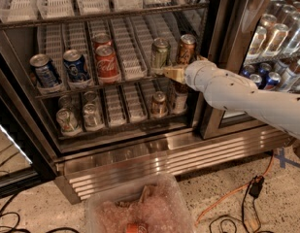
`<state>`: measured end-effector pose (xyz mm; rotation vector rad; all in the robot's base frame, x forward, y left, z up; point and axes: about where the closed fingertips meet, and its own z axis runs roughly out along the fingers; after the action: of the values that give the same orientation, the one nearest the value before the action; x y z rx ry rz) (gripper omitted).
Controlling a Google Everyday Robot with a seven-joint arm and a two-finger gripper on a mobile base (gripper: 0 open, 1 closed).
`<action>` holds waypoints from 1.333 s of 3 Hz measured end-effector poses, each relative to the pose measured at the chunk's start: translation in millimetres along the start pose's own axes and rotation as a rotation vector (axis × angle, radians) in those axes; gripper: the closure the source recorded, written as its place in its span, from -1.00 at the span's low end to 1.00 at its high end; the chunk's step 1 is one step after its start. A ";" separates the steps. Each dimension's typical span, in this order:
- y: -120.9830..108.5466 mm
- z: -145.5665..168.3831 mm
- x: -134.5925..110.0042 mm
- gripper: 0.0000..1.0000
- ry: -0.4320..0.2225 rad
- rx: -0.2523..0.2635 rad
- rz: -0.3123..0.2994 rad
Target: Pick orange can from middle shelf of fridge
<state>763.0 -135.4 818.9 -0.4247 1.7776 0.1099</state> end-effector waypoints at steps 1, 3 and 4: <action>-2.9 1.9 -1.4 -0.58 -0.022 0.030 0.014; -9.7 -3.7 -17.8 -0.58 -0.085 0.094 -0.017; -12.4 -6.1 -23.7 -0.28 -0.104 0.115 -0.035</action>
Offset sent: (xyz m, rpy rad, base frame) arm 0.0073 -0.0020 0.0165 -0.0050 -0.1131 -0.0878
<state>766.2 -143.4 844.9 -0.3600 1.6640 0.0047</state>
